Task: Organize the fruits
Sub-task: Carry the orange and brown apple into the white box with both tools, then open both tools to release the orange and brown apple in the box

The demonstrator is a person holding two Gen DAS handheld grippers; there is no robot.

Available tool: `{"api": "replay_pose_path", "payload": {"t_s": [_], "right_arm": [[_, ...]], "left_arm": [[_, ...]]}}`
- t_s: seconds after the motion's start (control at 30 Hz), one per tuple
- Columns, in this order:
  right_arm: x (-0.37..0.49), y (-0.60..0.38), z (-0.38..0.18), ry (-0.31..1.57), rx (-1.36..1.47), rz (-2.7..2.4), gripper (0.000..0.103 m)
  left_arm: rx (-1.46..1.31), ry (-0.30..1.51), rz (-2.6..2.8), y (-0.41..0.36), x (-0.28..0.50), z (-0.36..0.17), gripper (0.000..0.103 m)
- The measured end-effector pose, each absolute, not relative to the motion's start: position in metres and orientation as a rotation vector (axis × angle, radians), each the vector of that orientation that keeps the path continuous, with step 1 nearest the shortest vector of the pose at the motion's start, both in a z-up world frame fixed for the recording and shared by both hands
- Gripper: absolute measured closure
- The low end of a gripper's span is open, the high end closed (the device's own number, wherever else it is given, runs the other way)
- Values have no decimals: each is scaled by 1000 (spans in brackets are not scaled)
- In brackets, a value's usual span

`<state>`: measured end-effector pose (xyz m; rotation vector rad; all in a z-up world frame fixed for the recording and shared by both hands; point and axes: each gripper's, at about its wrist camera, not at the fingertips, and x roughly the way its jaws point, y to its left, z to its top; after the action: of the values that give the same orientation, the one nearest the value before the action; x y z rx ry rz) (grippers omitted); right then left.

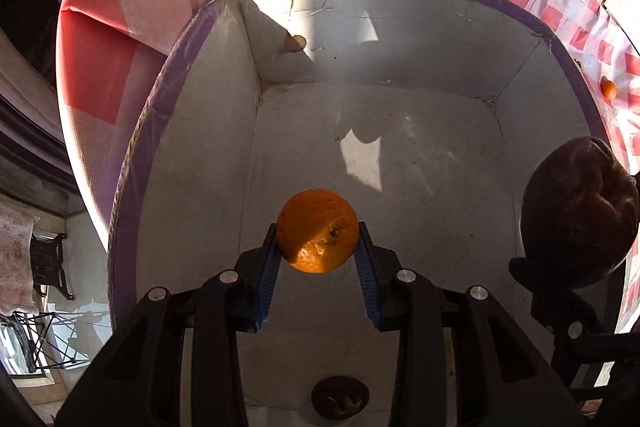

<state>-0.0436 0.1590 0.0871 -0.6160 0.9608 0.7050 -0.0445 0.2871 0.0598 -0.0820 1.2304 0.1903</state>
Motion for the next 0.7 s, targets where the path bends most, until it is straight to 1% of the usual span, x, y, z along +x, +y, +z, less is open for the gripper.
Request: {"api": "replay_pose_path", "payload": {"t_s": [0.2, 0.43, 0.53, 0.67, 0.7], "right_arm": [[-46, 174, 57, 1066, -751, 716, 43], [-45, 174, 46, 1131, -766, 715, 43], [-43, 171, 45, 1152, -749, 708, 43], [-39, 167, 43, 1190, -719, 704, 43], [-37, 166, 44, 1192, -701, 708, 42]], "left_arm": [[-91, 1295, 175, 287, -41, 48, 65], [-97, 1342, 169, 286, -36, 40, 64], [-98, 1335, 177, 289, -32, 40, 53], [-100, 1339, 169, 290, -30, 39, 49], [-96, 1342, 162, 289, -30, 39, 45]]}}
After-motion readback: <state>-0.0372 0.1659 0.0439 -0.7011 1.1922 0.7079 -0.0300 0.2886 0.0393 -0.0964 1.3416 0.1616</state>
